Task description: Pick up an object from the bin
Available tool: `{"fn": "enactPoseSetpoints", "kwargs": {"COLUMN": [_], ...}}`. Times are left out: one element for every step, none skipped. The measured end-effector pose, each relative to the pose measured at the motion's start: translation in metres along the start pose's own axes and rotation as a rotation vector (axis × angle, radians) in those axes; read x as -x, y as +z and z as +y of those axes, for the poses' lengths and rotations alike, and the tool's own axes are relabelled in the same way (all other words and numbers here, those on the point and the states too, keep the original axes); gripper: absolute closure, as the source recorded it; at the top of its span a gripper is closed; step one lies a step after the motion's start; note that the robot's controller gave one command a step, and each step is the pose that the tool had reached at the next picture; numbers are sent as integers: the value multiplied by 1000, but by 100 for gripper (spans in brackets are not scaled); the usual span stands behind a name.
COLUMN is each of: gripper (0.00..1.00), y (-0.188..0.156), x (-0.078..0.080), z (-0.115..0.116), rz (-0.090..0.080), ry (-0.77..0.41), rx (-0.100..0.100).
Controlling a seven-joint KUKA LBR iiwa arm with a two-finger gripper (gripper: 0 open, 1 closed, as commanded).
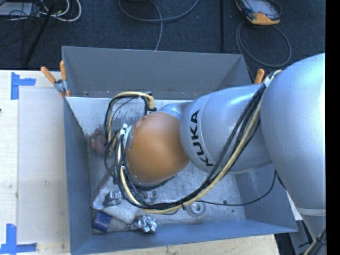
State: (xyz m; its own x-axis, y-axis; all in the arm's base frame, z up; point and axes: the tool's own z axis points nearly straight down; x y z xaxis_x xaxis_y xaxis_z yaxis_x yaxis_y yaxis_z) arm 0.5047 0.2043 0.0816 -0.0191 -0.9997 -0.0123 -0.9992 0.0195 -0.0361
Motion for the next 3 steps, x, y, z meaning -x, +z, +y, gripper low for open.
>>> {"fn": "enactPoseSetpoints", "kwargs": {"gripper": [100, 100, 100], "y": [0, -51, -66], "x": [-1, 1, 2], "z": [0, -4, -4], "rz": [1, 9, 11], "ry": [5, 10, 15], "rx": [1, 32, 37]}}
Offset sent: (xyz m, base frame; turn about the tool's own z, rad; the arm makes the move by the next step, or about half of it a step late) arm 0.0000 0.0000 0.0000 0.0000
